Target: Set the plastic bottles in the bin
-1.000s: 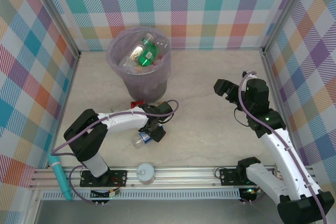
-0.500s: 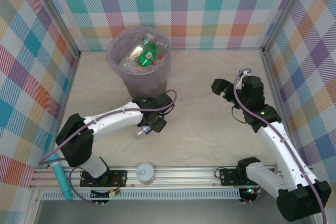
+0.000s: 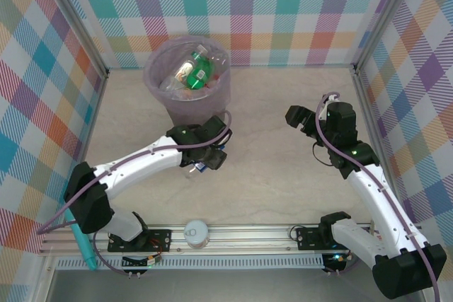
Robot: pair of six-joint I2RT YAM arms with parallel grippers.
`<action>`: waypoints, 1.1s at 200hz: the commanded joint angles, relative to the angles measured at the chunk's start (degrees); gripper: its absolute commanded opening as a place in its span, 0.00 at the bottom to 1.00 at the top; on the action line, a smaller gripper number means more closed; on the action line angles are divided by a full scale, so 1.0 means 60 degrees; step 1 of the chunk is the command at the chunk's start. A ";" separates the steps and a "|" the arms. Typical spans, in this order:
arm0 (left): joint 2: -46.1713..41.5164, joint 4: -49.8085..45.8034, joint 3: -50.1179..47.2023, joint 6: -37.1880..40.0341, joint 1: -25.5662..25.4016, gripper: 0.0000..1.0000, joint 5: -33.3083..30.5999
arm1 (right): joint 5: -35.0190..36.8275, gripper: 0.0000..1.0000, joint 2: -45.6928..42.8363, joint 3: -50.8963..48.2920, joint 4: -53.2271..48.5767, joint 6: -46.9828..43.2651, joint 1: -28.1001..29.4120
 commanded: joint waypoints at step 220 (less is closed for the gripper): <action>-0.2638 0.2706 0.1589 -0.1096 -0.0075 0.26 0.0655 | -0.0591 0.94 0.0520 -0.0012 0.0858 0.0148 -0.0116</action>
